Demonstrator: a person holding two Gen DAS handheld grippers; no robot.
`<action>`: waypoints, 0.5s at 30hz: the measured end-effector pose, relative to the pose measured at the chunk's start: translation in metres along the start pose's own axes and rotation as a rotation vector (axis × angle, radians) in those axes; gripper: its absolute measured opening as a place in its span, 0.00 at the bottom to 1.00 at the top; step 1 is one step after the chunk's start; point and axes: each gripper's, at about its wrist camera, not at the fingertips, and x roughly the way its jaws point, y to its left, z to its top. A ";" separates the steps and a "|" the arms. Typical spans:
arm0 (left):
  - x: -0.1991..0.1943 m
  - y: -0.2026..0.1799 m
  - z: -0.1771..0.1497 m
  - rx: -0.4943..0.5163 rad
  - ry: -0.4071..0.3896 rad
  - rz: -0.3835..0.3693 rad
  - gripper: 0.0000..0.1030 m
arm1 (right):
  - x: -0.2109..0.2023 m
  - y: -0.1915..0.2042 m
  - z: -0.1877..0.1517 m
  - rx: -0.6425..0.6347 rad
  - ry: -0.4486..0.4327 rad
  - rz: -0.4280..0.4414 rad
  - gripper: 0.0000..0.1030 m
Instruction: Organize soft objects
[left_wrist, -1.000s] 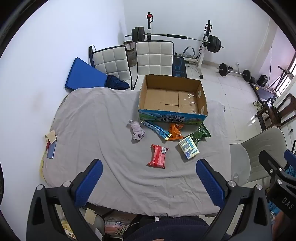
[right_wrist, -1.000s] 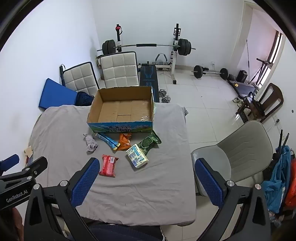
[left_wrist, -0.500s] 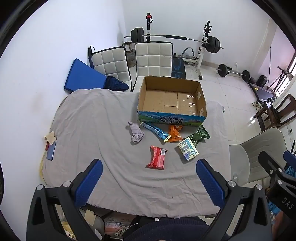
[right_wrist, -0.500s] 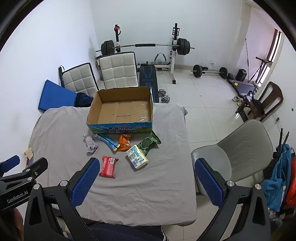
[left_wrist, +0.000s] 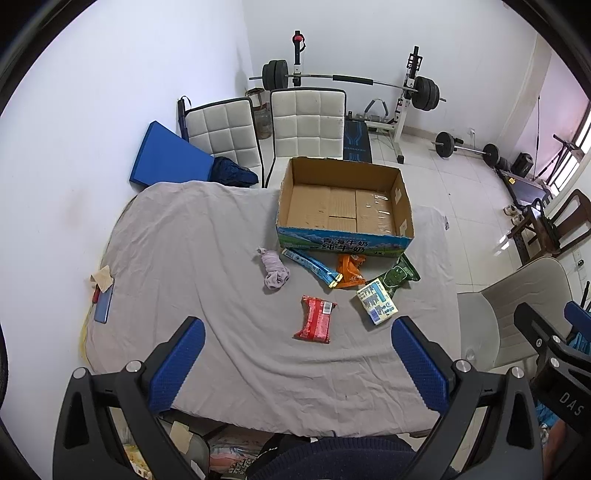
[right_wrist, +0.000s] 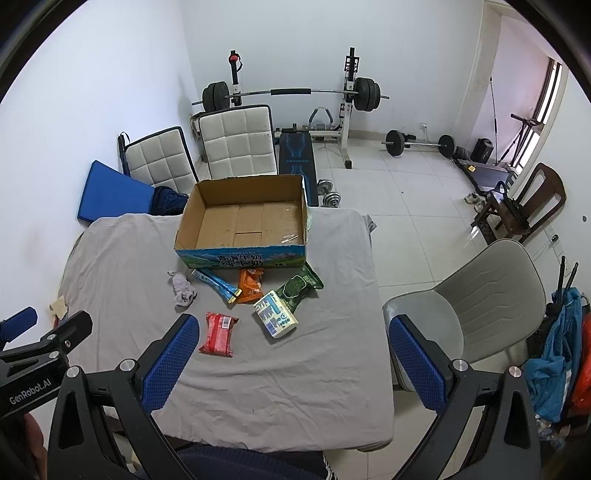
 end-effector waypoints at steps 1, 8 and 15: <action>0.000 0.000 0.000 0.001 0.001 0.000 1.00 | -0.001 0.000 0.000 -0.001 -0.001 -0.001 1.00; -0.001 0.002 0.003 -0.001 0.000 -0.002 1.00 | -0.004 0.003 0.000 0.001 -0.019 -0.021 1.00; -0.002 0.002 0.003 0.001 0.002 -0.003 1.00 | -0.005 0.003 0.001 -0.002 -0.022 -0.024 1.00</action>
